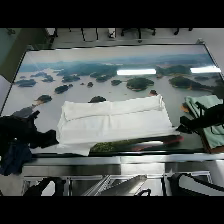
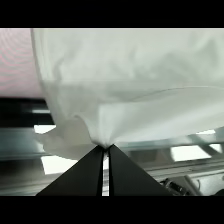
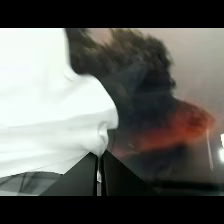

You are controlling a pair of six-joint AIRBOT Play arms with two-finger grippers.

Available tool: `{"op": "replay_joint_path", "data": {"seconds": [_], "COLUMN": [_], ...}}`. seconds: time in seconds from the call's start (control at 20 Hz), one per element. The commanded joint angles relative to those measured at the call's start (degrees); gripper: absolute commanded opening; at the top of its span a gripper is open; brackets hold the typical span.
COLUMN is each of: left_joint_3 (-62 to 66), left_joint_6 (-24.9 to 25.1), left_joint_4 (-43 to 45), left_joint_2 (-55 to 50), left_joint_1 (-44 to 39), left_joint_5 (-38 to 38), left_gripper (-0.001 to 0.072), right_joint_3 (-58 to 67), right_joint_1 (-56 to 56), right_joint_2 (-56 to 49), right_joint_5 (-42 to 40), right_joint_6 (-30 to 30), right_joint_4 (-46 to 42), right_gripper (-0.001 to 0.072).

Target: Fold the shirts.

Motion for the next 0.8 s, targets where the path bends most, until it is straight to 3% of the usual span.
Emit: {"op": "replay_joint_path", "data": {"seconds": [0.0,0.25,0.7,0.75], "left_joint_3": [12.11,31.54,46.71,47.84], "left_joint_6": [0.11,-0.63,-2.08,-2.08], "left_joint_4": [-5.55,-5.44,-5.60,-5.60], "left_joint_2": [-9.20,-26.67,-47.80,-49.00], "left_joint_1": [-1.25,-7.82,-10.43,-11.17], "left_joint_5": [-4.76,-11.21,-12.48,-12.31], "left_gripper": [0.0014,0.0014,0.0024,0.0219], "right_joint_3": [5.49,14.05,22.60,22.62], "right_joint_1": [3.23,12.37,13.05,13.05], "right_joint_2": [-0.74,-8.90,-20.81,-20.83], "right_joint_5": [7.23,18.99,19.10,18.95], "right_joint_6": [-2.93,-2.91,-5.11,-5.11], "right_joint_4": [10.93,10.97,11.17,11.15], "right_gripper": [0.0019,0.0019,0.0030,0.0099]}}
